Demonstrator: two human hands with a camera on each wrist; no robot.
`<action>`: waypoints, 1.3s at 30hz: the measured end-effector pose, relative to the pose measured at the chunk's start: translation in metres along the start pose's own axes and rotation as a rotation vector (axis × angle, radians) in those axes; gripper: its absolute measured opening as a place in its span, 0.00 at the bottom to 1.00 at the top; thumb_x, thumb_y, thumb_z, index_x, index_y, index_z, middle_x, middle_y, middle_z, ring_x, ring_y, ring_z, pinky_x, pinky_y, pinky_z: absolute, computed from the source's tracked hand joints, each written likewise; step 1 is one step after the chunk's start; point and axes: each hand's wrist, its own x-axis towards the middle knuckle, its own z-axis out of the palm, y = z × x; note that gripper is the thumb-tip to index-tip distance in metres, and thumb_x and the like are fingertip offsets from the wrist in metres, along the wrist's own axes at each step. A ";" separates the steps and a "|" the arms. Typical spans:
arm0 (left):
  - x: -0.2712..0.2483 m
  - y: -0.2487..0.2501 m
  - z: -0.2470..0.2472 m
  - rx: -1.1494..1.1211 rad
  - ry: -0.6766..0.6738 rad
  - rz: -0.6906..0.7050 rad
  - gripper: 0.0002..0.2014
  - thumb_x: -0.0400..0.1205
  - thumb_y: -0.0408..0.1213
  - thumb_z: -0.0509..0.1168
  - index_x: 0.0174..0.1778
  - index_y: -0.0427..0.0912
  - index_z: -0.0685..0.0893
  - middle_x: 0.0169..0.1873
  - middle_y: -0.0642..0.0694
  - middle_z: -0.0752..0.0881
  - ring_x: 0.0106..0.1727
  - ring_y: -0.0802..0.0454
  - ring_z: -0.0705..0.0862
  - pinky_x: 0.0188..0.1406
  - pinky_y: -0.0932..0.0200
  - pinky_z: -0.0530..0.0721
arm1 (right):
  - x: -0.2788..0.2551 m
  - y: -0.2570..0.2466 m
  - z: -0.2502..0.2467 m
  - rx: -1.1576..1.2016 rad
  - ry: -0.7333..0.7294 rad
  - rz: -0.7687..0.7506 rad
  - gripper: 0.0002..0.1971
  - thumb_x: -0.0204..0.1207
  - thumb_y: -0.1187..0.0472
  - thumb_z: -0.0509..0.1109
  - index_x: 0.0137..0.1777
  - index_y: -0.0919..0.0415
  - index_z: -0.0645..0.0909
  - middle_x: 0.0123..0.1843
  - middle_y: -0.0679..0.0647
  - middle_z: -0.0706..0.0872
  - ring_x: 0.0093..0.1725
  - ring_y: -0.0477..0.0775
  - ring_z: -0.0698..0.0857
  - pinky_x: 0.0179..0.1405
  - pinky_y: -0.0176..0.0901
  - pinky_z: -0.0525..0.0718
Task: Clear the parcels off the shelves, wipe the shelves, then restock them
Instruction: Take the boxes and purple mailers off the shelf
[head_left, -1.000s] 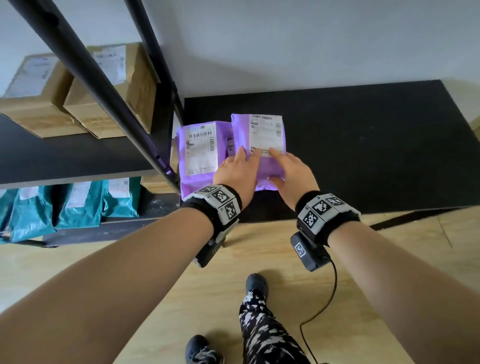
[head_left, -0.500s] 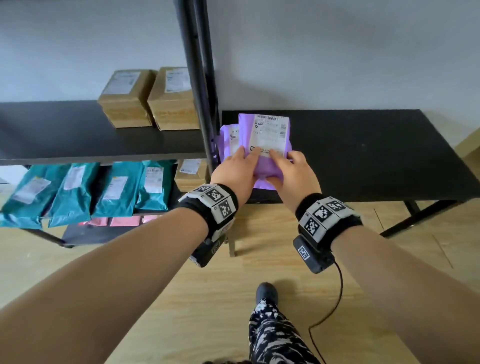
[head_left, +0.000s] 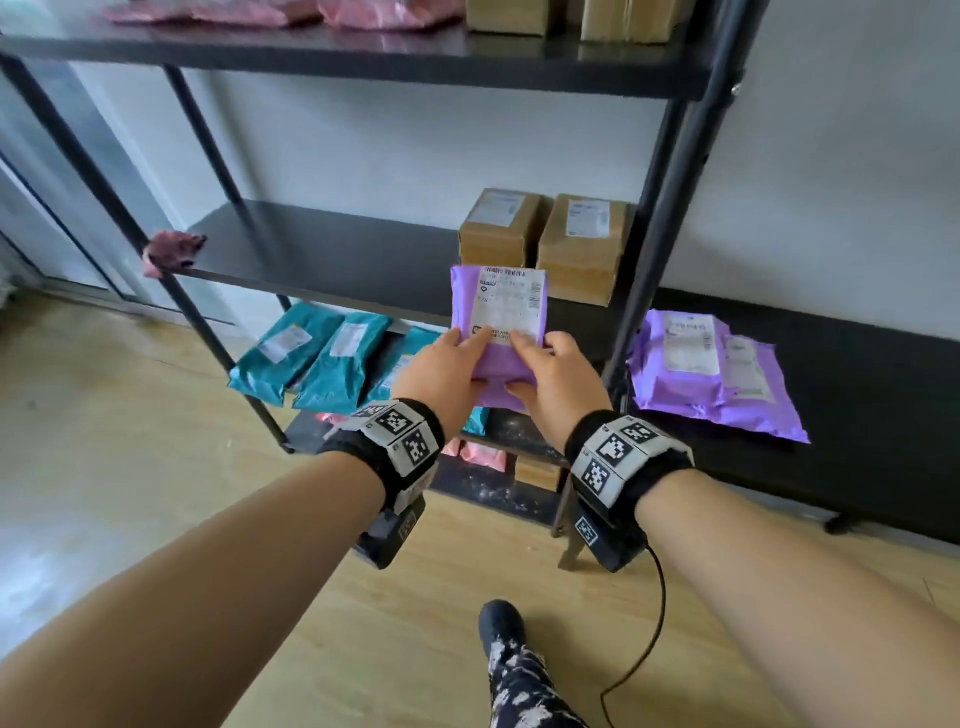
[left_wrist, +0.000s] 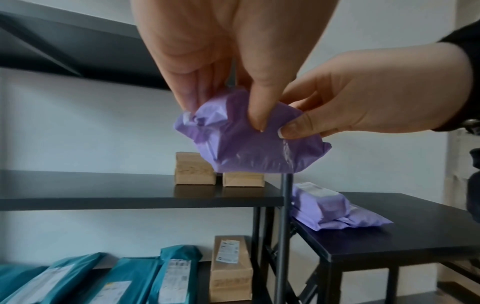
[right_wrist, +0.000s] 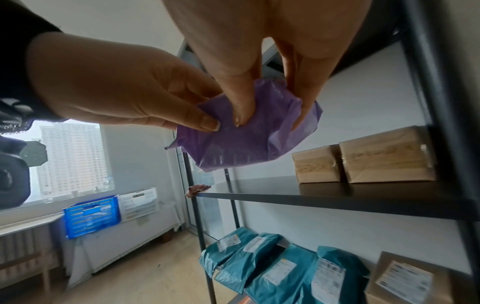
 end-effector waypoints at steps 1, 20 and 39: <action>0.005 -0.010 -0.003 -0.006 0.006 -0.019 0.30 0.83 0.45 0.60 0.81 0.49 0.59 0.75 0.41 0.69 0.69 0.39 0.76 0.64 0.49 0.77 | 0.011 -0.006 0.004 -0.012 -0.020 -0.024 0.25 0.81 0.56 0.63 0.78 0.51 0.66 0.68 0.59 0.71 0.64 0.61 0.76 0.57 0.44 0.74; 0.237 -0.185 -0.001 0.023 -0.158 -0.176 0.19 0.78 0.35 0.61 0.65 0.50 0.79 0.54 0.45 0.85 0.52 0.42 0.84 0.49 0.53 0.82 | 0.298 -0.019 0.118 -0.063 -0.279 -0.074 0.24 0.82 0.61 0.60 0.78 0.56 0.64 0.66 0.63 0.71 0.62 0.65 0.77 0.61 0.54 0.79; 0.408 -0.272 0.015 -0.019 -0.289 0.222 0.19 0.83 0.35 0.58 0.70 0.52 0.76 0.61 0.45 0.83 0.60 0.41 0.82 0.60 0.48 0.80 | 0.446 -0.032 0.154 -0.170 -0.153 0.394 0.17 0.82 0.67 0.53 0.69 0.65 0.70 0.71 0.62 0.72 0.61 0.66 0.80 0.59 0.54 0.79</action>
